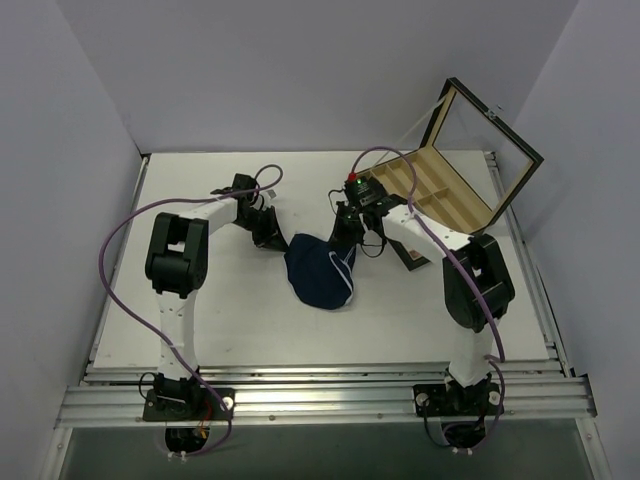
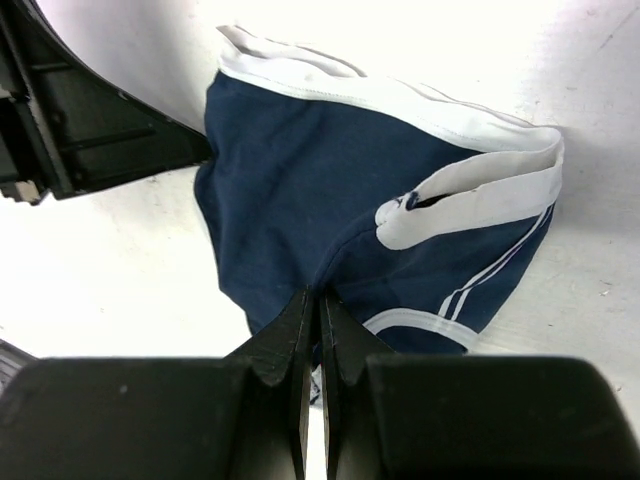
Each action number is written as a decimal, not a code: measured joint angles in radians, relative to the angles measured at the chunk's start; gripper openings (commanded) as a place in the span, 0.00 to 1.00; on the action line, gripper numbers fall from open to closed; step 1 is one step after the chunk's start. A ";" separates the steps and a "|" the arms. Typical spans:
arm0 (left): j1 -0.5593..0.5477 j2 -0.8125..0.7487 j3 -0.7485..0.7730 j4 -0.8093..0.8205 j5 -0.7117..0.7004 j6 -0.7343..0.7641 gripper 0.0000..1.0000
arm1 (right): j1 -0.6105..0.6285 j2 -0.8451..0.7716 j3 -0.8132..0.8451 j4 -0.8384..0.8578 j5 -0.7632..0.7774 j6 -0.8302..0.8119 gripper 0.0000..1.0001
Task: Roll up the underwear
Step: Fold the underwear
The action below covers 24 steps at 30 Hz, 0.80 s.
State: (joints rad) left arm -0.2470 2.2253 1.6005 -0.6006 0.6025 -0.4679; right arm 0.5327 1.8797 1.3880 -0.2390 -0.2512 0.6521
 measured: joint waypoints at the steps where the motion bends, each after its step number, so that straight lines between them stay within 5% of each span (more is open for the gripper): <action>1: 0.000 0.000 0.000 0.000 0.000 0.000 0.02 | 0.004 0.002 0.008 -0.003 0.000 0.005 0.00; 24: -0.007 0.000 0.001 -0.001 0.001 -0.007 0.02 | 0.135 0.264 0.292 -0.008 0.005 0.081 0.00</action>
State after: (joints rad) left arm -0.2539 2.2253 1.6012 -0.6014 0.6037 -0.4751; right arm 0.6674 2.1433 1.6802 -0.2470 -0.2462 0.7334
